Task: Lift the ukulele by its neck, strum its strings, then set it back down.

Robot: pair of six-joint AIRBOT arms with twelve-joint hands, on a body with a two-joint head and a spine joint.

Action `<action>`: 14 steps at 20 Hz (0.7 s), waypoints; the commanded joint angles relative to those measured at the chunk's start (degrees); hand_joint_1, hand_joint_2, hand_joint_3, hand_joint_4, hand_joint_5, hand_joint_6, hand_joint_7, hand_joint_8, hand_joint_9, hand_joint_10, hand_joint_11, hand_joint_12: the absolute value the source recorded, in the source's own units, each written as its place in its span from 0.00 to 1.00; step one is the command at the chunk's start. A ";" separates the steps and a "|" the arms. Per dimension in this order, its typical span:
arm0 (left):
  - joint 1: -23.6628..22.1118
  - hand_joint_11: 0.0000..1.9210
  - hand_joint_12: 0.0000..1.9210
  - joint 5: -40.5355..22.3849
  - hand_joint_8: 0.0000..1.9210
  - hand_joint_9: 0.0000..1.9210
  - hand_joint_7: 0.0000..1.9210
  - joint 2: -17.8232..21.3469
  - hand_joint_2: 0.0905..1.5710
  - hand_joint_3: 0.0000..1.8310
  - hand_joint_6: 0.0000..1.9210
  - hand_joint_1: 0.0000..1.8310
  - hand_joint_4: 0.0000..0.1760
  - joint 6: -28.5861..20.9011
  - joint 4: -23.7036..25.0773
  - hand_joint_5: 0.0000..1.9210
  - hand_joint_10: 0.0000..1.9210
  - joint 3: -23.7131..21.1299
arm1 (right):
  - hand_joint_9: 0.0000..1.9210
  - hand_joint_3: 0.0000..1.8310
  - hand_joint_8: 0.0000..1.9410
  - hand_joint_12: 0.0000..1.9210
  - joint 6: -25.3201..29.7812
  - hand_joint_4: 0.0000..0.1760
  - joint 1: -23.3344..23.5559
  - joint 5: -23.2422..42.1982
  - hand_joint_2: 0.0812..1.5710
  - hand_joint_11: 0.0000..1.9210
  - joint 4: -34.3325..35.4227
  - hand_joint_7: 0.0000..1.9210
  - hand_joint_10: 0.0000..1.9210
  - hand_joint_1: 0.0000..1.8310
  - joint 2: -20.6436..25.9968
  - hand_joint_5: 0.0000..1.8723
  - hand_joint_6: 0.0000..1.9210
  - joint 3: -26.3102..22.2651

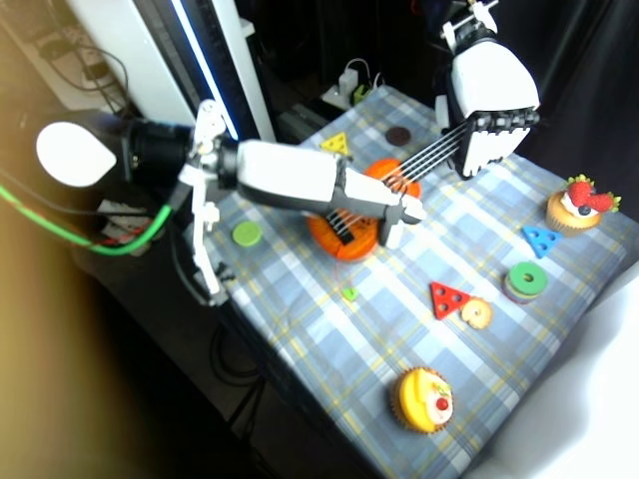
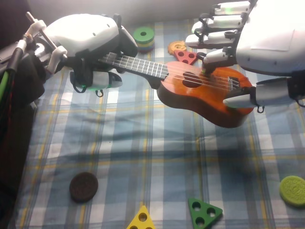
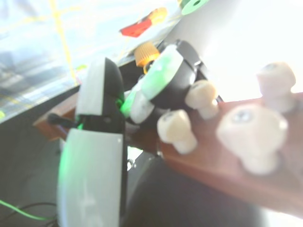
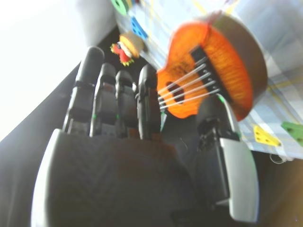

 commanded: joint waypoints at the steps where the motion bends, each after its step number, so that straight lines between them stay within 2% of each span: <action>1: -1.03 0.83 1.00 -7.12 1.00 0.78 0.68 -0.28 0.76 0.01 1.00 0.76 0.00 -0.61 -0.05 0.47 1.00 -0.03 | 0.13 0.01 0.22 0.95 2.35 0.00 0.92 5.98 0.92 0.03 -0.61 0.25 0.50 0.25 0.32 0.26 0.32 0.32; 2: -0.99 0.82 1.00 -7.10 1.00 0.77 0.66 -0.28 0.76 0.00 1.00 0.76 0.00 -0.61 -0.06 0.47 1.00 -0.04 | 0.21 0.01 0.24 0.94 4.15 0.00 0.92 6.65 0.93 0.04 -1.64 0.37 0.53 0.25 0.31 0.35 0.36 0.46; 3: -0.95 0.80 1.00 -7.10 1.00 0.75 0.65 -0.28 0.76 0.00 1.00 0.74 0.00 -0.61 -0.14 0.46 1.00 -0.04 | 0.30 0.01 0.28 0.91 6.86 0.00 0.92 7.71 0.95 0.12 -3.11 0.45 0.58 0.24 0.32 0.38 0.37 0.64; 4: -0.91 0.81 1.00 -7.10 1.00 0.76 0.67 -0.27 0.75 0.00 1.00 0.76 0.00 -0.61 -0.31 0.48 1.00 -0.03 | 0.38 0.02 0.38 0.88 9.44 0.00 0.92 9.04 0.99 0.21 -3.84 0.47 0.61 0.09 0.36 0.36 0.51 0.90; 5: -0.91 0.82 1.00 -7.08 1.00 0.77 0.67 -0.27 0.75 0.00 1.00 0.76 0.00 -0.61 -0.57 0.49 1.00 0.06 | 0.34 0.00 0.40 0.90 12.24 0.00 0.92 11.06 0.96 0.09 -3.90 0.42 0.56 0.04 1.13 0.22 0.65 1.21; 6: -0.90 0.82 1.00 -7.08 1.00 0.77 0.67 -0.28 0.75 0.00 1.00 0.76 0.00 -0.61 -0.65 0.49 1.00 0.08 | 0.34 0.00 0.40 0.90 13.43 0.00 0.92 11.94 0.96 0.09 -3.90 0.42 0.56 0.04 1.14 0.22 0.65 1.29; 7: -0.86 0.82 1.00 -7.08 1.00 0.77 0.67 -0.30 0.75 0.00 1.00 0.76 0.00 -0.61 -0.75 0.48 1.00 0.11 | 0.35 0.00 0.33 0.88 14.28 0.00 0.92 12.74 0.95 0.11 -3.77 0.42 0.50 0.10 1.14 0.20 0.47 1.28; 8: -0.73 0.81 1.00 -7.08 1.00 0.76 0.67 -0.30 0.75 0.00 1.00 0.77 0.00 -0.61 -1.01 0.47 1.00 0.17 | 0.07 0.00 0.12 0.79 14.73 0.00 0.93 13.83 0.98 0.02 -2.88 0.14 0.28 0.11 1.46 0.21 0.40 1.27; 9: -0.52 0.80 1.00 -7.08 1.00 0.75 0.66 -0.30 0.73 0.00 1.00 0.78 0.00 -0.61 -1.43 0.47 1.00 0.31 | 0.05 0.00 0.04 0.63 14.75 0.00 0.93 15.20 0.96 0.00 -1.44 0.08 0.29 0.27 2.13 0.18 0.31 1.21; 10: -0.38 0.76 1.00 -7.08 1.00 0.71 0.64 -0.32 0.74 0.00 1.00 0.77 0.00 -0.61 -1.92 0.47 1.00 0.44 | 0.09 0.00 0.04 0.11 14.73 0.55 1.07 17.04 0.85 0.00 -0.34 0.31 0.23 0.44 3.34 0.31 0.80 1.05; 11: -0.25 0.76 1.00 -7.06 1.00 0.71 0.64 -0.35 0.74 0.00 1.00 0.77 0.00 -0.61 -2.25 0.47 1.00 0.49 | 0.09 0.00 0.04 0.11 14.65 0.55 2.08 17.66 0.85 0.00 0.70 0.31 0.23 0.44 5.12 0.31 0.80 0.71; 12: -0.09 0.76 1.00 -7.05 1.00 0.71 0.64 -0.35 0.75 0.00 1.00 0.78 0.00 -0.61 -2.56 0.47 1.00 0.49 | 0.19 0.00 0.06 0.33 14.05 0.00 3.11 17.81 0.87 0.00 1.63 0.48 0.24 0.29 6.37 0.37 0.52 0.30; 13: 0.16 0.78 1.00 -7.06 1.00 0.72 0.63 -0.36 0.75 0.00 1.00 0.77 0.00 -0.61 -2.94 0.46 1.00 0.47 | 0.12 0.00 0.01 0.39 10.81 0.00 3.50 17.93 0.85 0.00 4.61 0.32 0.19 0.23 8.10 0.43 0.34 -0.68; 14: 0.49 0.78 1.00 -7.06 1.00 0.72 0.63 -0.41 0.75 0.00 1.00 0.77 0.00 -0.61 -3.28 0.46 1.00 0.46 | 0.12 0.00 0.01 0.39 7.21 0.00 3.19 18.26 0.85 0.00 8.05 0.32 0.19 0.23 9.31 0.43 0.34 -1.47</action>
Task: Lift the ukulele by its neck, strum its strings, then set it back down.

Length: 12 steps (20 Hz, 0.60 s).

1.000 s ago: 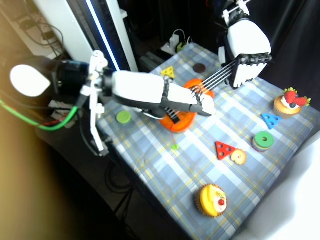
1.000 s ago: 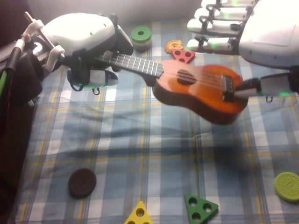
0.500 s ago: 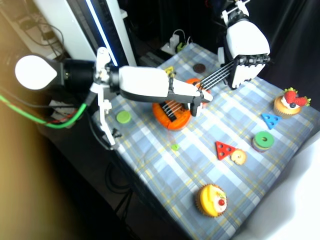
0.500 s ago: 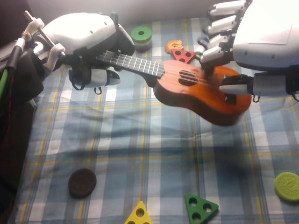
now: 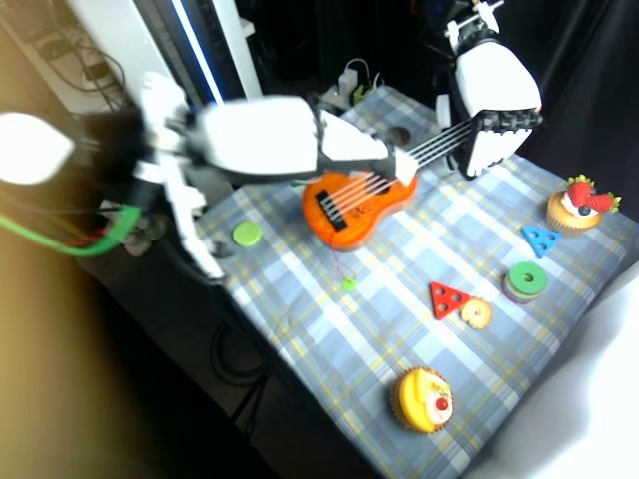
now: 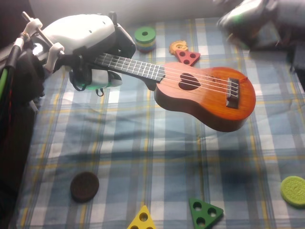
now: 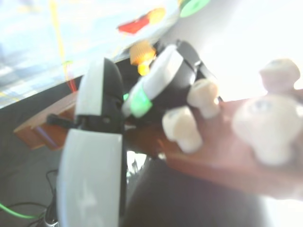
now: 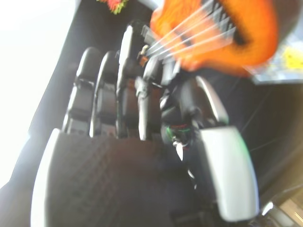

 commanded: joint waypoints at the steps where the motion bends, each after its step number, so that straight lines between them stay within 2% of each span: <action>1: -0.01 0.80 1.00 -6.11 1.00 0.73 0.63 -0.21 0.76 0.01 1.00 0.75 0.00 -0.12 0.03 0.47 1.00 0.12 | 0.06 0.00 0.00 0.31 -1.99 0.00 0.15 4.93 0.90 0.00 3.35 0.24 0.16 0.14 0.66 0.33 0.25 -0.62; 2: 0.70 0.82 1.00 -6.35 1.00 0.75 0.64 -0.58 0.75 0.00 1.00 0.76 0.00 -0.11 -1.02 0.47 1.00 0.38 | 0.01 0.00 0.00 0.06 -3.05 0.00 -0.59 5.84 0.89 0.00 5.81 0.17 0.11 0.22 1.73 0.25 0.36 -0.84; 3: 1.09 0.83 1.00 -6.65 1.00 0.76 0.64 -0.89 0.75 0.00 1.00 0.77 0.00 -0.10 -1.96 0.47 1.00 0.68 | 0.00 0.00 0.00 0.01 -3.53 0.00 -1.01 6.24 0.89 0.00 6.85 0.15 0.10 0.24 2.19 0.20 0.44 -0.94; 4: 1.85 0.84 1.00 -6.87 1.00 0.78 0.66 -1.99 0.74 0.00 1.00 0.77 0.00 0.24 -4.20 0.49 1.00 1.76 | 0.03 0.00 0.00 0.08 -4.80 0.57 -1.97 6.88 0.94 0.00 9.14 0.18 0.08 0.31 3.02 0.21 0.84 -1.32; 5: 2.17 0.87 1.00 -6.93 1.00 0.80 0.70 -2.70 0.73 0.00 1.00 0.75 0.00 1.06 -6.03 0.54 1.00 2.41 | 0.06 0.00 0.00 0.21 -4.81 0.00 -2.60 7.23 0.97 0.00 10.02 0.19 0.09 0.21 3.40 0.20 0.60 -1.47; 6: 2.67 0.89 1.00 -7.40 1.00 0.84 0.74 -4.37 0.72 0.00 1.00 0.72 0.00 2.38 -9.39 0.54 1.00 3.83 | 0.09 0.00 0.02 0.50 -5.09 0.00 -3.60 7.94 0.97 0.00 11.42 0.23 0.12 0.18 3.87 0.28 0.39 -1.50; 7: 2.91 0.90 1.00 -7.56 1.00 0.86 0.78 -5.29 0.72 0.00 1.00 0.72 0.00 2.38 -10.68 0.53 1.00 4.55 | 0.11 0.00 0.01 0.59 -5.36 0.00 -4.09 8.19 0.99 0.00 12.17 0.26 0.14 0.16 4.04 0.28 0.40 -1.51; 8: 3.10 0.90 1.00 -7.66 1.00 0.87 0.79 -5.99 0.72 0.00 1.00 0.71 0.00 2.61 -11.83 0.54 1.00 5.17 | 0.10 0.00 0.01 0.57 -5.48 0.00 -4.32 8.21 0.99 0.00 12.54 0.26 0.14 0.15 4.11 0.26 0.42 -1.51; 9: 3.21 0.88 1.00 -7.96 1.00 0.86 0.79 -6.86 0.71 0.00 0.68 0.65 0.00 3.27 -13.79 0.49 1.00 5.98 | 0.10 0.00 0.00 0.57 -5.59 0.00 -4.45 8.22 0.98 0.00 12.77 0.25 0.13 0.16 4.14 0.28 0.42 -1.51; 10: 3.25 0.88 1.00 -8.21 1.00 0.86 0.79 -7.47 0.71 0.00 0.68 0.65 0.00 3.34 -15.04 0.49 1.00 6.65 | 0.10 0.00 0.00 0.57 -5.59 0.00 -4.49 8.22 0.98 0.00 12.82 0.25 0.13 0.16 4.14 0.28 0.42 -1.52; 11: 3.25 0.86 1.00 -8.27 1.00 0.85 0.77 -7.94 0.71 0.01 0.62 0.63 0.00 3.34 -15.58 0.48 1.00 7.12 | 0.08 0.01 0.00 0.59 -5.59 0.34 -4.51 8.22 0.94 0.00 12.84 0.23 0.13 0.30 4.14 0.22 0.85 -1.52; 12: 3.24 0.85 1.00 -8.26 1.00 0.84 0.77 -8.78 0.70 0.00 0.55 0.63 0.00 3.34 -16.71 0.50 1.00 8.01 | 0.08 0.01 0.00 0.53 -5.59 0.00 -4.58 8.22 0.97 0.00 12.90 0.23 0.13 0.17 4.13 0.24 0.48 -1.52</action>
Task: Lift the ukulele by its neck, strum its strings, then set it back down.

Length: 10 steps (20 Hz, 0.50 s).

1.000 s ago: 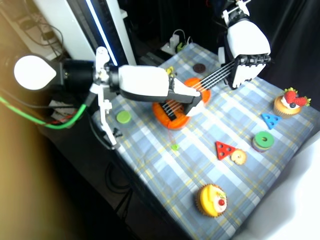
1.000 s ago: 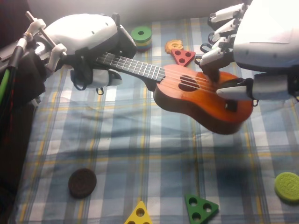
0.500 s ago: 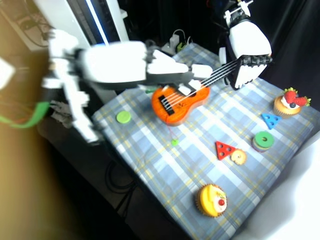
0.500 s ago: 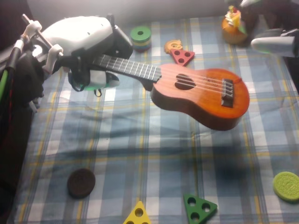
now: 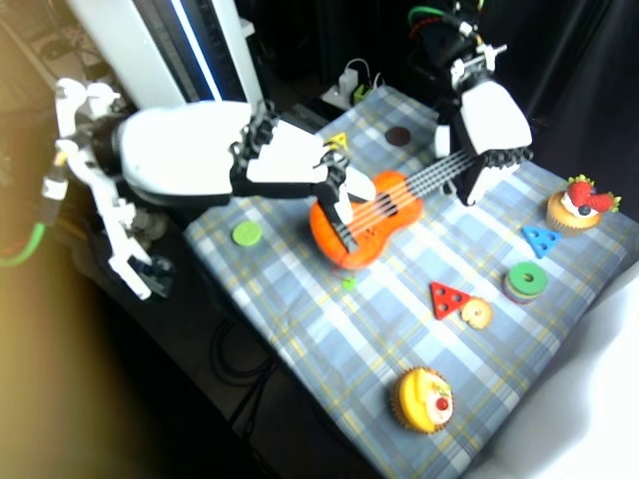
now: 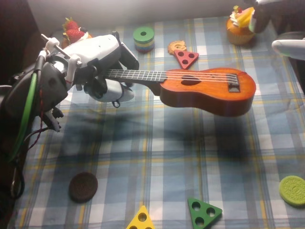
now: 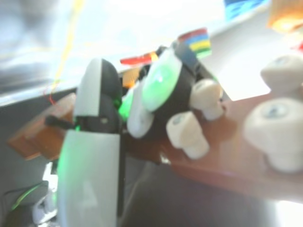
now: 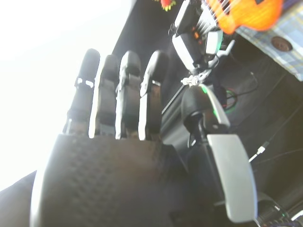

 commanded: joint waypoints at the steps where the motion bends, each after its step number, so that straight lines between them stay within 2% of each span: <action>1: -0.47 0.84 1.00 -5.97 1.00 0.83 0.76 -0.21 0.69 0.00 0.53 0.63 0.00 -0.38 0.07 0.51 1.00 0.56 | 0.09 0.00 0.00 0.55 -0.06 0.00 0.53 5.92 0.97 0.00 2.28 0.23 0.13 0.16 0.51 0.24 0.43 0.06; 3: -0.47 0.79 1.00 -6.17 1.00 0.77 0.71 -0.49 0.70 0.00 0.57 0.63 0.00 -0.38 0.05 0.49 1.00 0.48 | 0.09 0.00 0.00 0.57 -0.06 0.00 0.51 5.92 0.96 0.00 2.34 0.22 0.13 0.16 0.50 0.24 0.40 0.06; 5: 0.10 0.66 1.00 -6.67 1.00 0.60 0.52 0.02 0.71 0.01 0.62 0.62 0.00 -0.40 1.12 0.46 1.00 -0.95 | 0.09 0.00 0.01 0.56 -0.06 0.00 0.37 5.93 0.97 0.00 2.47 0.23 0.12 0.15 0.54 0.27 0.42 0.06; 6: 0.31 0.66 1.00 -7.01 1.00 0.60 0.52 0.35 0.71 0.01 0.62 0.62 0.00 -0.40 1.81 0.46 1.00 -1.65 | 0.09 0.00 0.01 0.56 -0.06 0.00 0.33 5.93 0.97 0.00 2.54 0.23 0.12 0.15 0.55 0.27 0.42 0.06; 7: 0.75 0.52 1.00 -7.80 0.95 0.46 0.39 1.14 0.75 0.01 0.67 0.59 0.00 -1.71 3.65 0.41 1.00 -3.05 | 0.12 0.00 0.00 0.54 -0.06 0.00 0.27 5.93 0.97 0.00 2.68 0.26 0.10 0.13 0.58 0.32 0.32 0.06; 8: 1.05 0.39 1.00 -8.66 0.83 0.34 0.31 1.86 0.71 0.00 0.51 0.58 0.00 -2.81 5.05 0.28 0.96 -4.16 | 0.13 0.00 0.00 0.51 -0.06 0.00 0.21 5.93 0.97 0.00 2.77 0.25 0.08 0.13 0.61 0.34 0.25 0.06; 9: 1.17 0.30 1.00 -9.25 0.71 0.28 0.29 2.28 0.69 0.00 0.41 0.56 0.00 -3.90 6.30 0.27 0.88 -4.90 | 0.13 0.00 0.00 0.51 -0.06 0.00 0.15 5.94 0.96 0.00 2.87 0.25 0.06 0.14 0.64 0.37 0.20 0.05; 10: 1.34 0.21 1.00 -9.73 0.61 0.21 0.24 2.66 0.69 0.00 0.27 0.53 0.00 -5.14 7.36 0.26 0.83 -5.49 | 0.15 0.00 0.01 0.56 -0.06 0.00 0.11 5.96 0.96 0.00 2.93 0.27 0.07 0.16 0.66 0.39 0.20 0.05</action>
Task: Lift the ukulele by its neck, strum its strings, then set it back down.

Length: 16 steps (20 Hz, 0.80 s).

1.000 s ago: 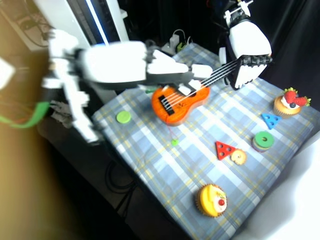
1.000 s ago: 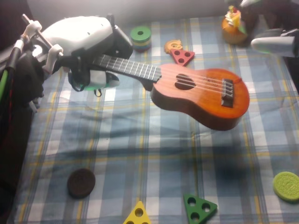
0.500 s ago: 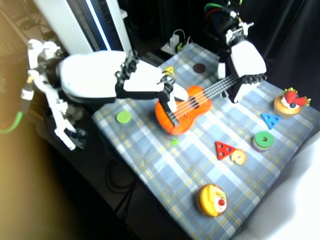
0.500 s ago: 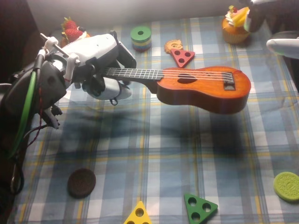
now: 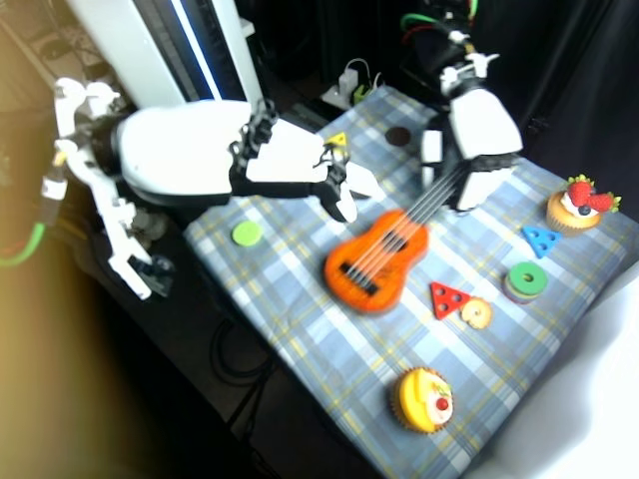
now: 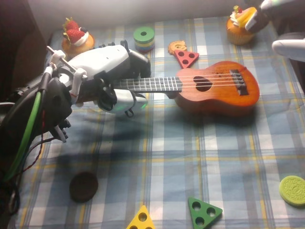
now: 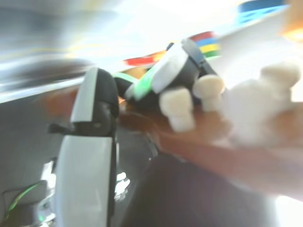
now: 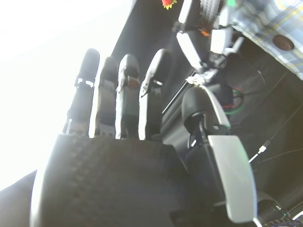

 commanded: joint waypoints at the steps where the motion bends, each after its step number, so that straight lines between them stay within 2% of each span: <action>1: -0.43 0.16 1.00 -7.20 0.55 0.18 0.23 0.63 0.68 0.00 0.18 0.52 0.00 -0.96 1.82 0.29 0.80 -0.26 | 0.15 0.00 0.01 0.55 -0.06 0.00 0.53 5.85 0.96 0.00 2.36 0.27 0.07 0.15 0.52 0.38 0.20 0.05; 2: -0.21 0.16 1.00 -7.72 0.55 0.17 0.22 1.02 0.67 0.00 0.15 0.52 0.00 -1.67 2.63 0.31 0.80 -0.83 | 0.16 0.00 0.00 0.54 -0.06 0.00 0.53 5.90 0.96 0.00 2.38 0.27 0.06 0.15 0.52 0.38 0.18 0.05; 4: 0.29 0.10 1.00 -8.30 0.45 0.12 0.19 1.80 0.69 0.00 0.12 0.52 0.00 -2.55 3.82 0.30 0.76 -1.81 | 0.19 0.00 0.00 0.55 -0.06 0.00 0.52 5.91 0.97 0.00 2.42 0.26 0.07 0.14 0.52 0.38 0.18 0.05; 5: 0.50 0.09 1.00 -8.44 0.37 0.10 0.20 2.29 0.70 0.00 0.09 0.50 0.00 -2.80 4.44 0.29 0.74 -2.30 | 0.17 0.00 0.00 0.53 -0.06 0.00 0.51 5.92 0.97 0.00 2.47 0.26 0.06 0.14 0.52 0.38 0.18 0.05; 6: 0.59 0.02 0.95 -8.31 0.25 0.07 0.19 2.74 0.71 0.00 0.06 0.45 0.00 -2.90 4.99 0.26 0.65 -2.68 | 0.18 0.00 0.00 0.54 -0.06 0.00 0.45 5.92 0.96 0.00 2.48 0.27 0.06 0.16 0.51 0.39 0.18 0.05; 7: 0.61 0.00 0.83 -8.16 0.13 0.02 0.15 3.04 0.72 0.00 0.02 0.41 0.00 -2.90 5.50 0.20 0.53 -2.94 | 0.16 0.00 0.00 0.54 -0.06 0.00 0.39 5.92 0.96 0.00 2.51 0.27 0.05 0.17 0.51 0.39 0.18 0.05; 8: 0.63 0.00 0.74 -8.18 0.06 0.00 0.13 3.54 0.72 0.00 0.01 0.36 0.00 -2.90 5.98 0.16 0.42 -3.31 | 0.14 0.00 0.00 0.54 -0.06 0.00 0.24 5.94 0.97 0.00 2.60 0.24 0.04 0.17 0.53 0.36 0.22 0.03; 9: 0.64 0.00 0.67 -8.60 0.02 0.00 0.07 4.13 0.71 0.00 0.00 0.30 0.07 -2.98 6.46 0.08 0.29 -3.84 | 0.11 0.00 0.00 0.53 -0.06 0.00 0.16 6.10 0.97 0.00 2.65 0.19 0.04 0.22 0.58 0.28 0.26 0.02; 10: 0.84 0.00 0.49 -9.75 0.00 0.00 0.01 5.37 0.72 0.00 0.00 0.26 0.08 -4.51 7.87 0.02 0.13 -4.85 | 0.10 0.00 0.00 0.57 -0.07 0.00 0.02 6.42 0.95 0.00 2.73 0.13 0.05 0.25 0.74 0.17 0.29 -0.16; 11: 1.07 0.00 0.30 -11.12 0.00 0.00 0.00 6.47 0.73 0.00 0.00 0.22 0.13 -6.63 9.39 0.00 0.04 -5.83 | 0.08 0.00 0.00 0.57 -0.34 0.00 -0.21 6.78 0.93 0.00 2.85 0.10 0.05 0.27 0.97 0.12 0.28 -0.44; 12: 1.25 0.00 0.06 -12.43 0.00 0.00 0.00 7.52 0.73 0.00 0.00 0.19 0.29 -8.95 11.03 0.00 0.01 -6.66 | 0.07 0.00 0.00 0.53 -2.10 0.00 -0.60 7.19 0.92 0.00 3.96 0.08 0.05 0.25 1.24 0.05 0.22 -0.86; 13: 1.47 0.00 0.01 -13.98 0.00 0.00 0.00 8.78 0.74 0.00 0.00 0.21 0.31 -12.55 13.43 0.00 0.00 -7.41 | 0.07 0.00 0.00 0.53 -5.23 0.12 -1.26 7.62 0.92 0.00 5.81 0.04 0.06 0.26 1.83 0.01 0.13 -1.79; 14: 1.63 0.00 0.00 -15.59 0.00 0.00 0.00 9.87 0.74 0.00 0.00 0.22 0.24 -16.22 15.31 0.00 0.00 -8.00 | 0.07 0.00 0.00 0.53 -8.13 0.18 -2.00 8.25 0.92 0.00 7.61 0.02 0.06 0.27 2.42 0.00 0.06 -2.76; 15: 1.90 0.00 0.00 -17.62 0.00 0.00 0.00 11.31 0.77 0.01 0.00 0.29 0.15 -20.75 17.58 0.00 0.00 -8.51 | 0.06 0.00 0.00 0.50 -10.39 0.15 -3.06 9.33 0.91 0.00 9.44 0.00 0.06 0.27 3.11 0.00 0.01 -3.57; 16: 2.31 0.00 0.00 -20.07 0.00 0.00 0.00 12.66 0.79 0.01 0.00 0.25 0.19 -25.78 19.67 0.00 0.00 -8.88 | 0.05 0.00 0.00 0.43 -11.79 0.13 -4.20 10.43 0.90 0.00 11.22 0.00 0.05 0.26 3.72 0.00 0.00 -4.09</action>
